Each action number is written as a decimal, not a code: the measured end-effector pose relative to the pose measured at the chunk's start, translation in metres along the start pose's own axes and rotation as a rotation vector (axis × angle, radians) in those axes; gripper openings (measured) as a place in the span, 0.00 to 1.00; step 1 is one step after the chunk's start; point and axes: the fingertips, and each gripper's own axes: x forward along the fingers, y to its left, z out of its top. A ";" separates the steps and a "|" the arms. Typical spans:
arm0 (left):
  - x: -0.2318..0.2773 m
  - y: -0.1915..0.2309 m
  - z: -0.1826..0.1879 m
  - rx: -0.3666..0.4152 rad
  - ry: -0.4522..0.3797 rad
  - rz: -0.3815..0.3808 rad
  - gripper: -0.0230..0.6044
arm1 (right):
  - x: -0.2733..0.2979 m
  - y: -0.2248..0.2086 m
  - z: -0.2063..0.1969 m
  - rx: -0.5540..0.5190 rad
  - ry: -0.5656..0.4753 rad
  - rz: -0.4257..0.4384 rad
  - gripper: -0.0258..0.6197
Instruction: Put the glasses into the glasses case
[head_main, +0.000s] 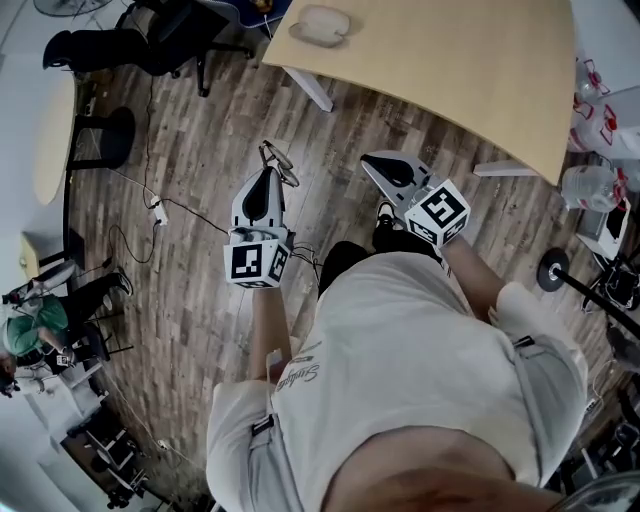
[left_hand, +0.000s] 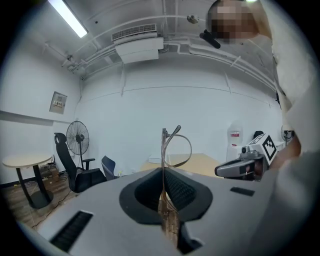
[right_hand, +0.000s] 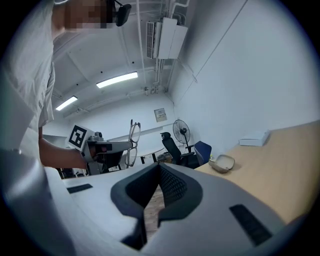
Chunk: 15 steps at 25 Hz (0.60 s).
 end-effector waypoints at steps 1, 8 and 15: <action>0.003 0.000 -0.002 -0.001 0.007 -0.002 0.06 | 0.002 -0.002 -0.001 0.002 0.003 0.003 0.03; 0.026 0.004 -0.009 -0.019 0.021 -0.032 0.06 | 0.008 -0.018 -0.010 0.025 0.034 -0.022 0.03; 0.048 0.051 -0.014 -0.050 0.001 -0.064 0.06 | 0.045 -0.031 -0.003 -0.010 0.043 -0.079 0.03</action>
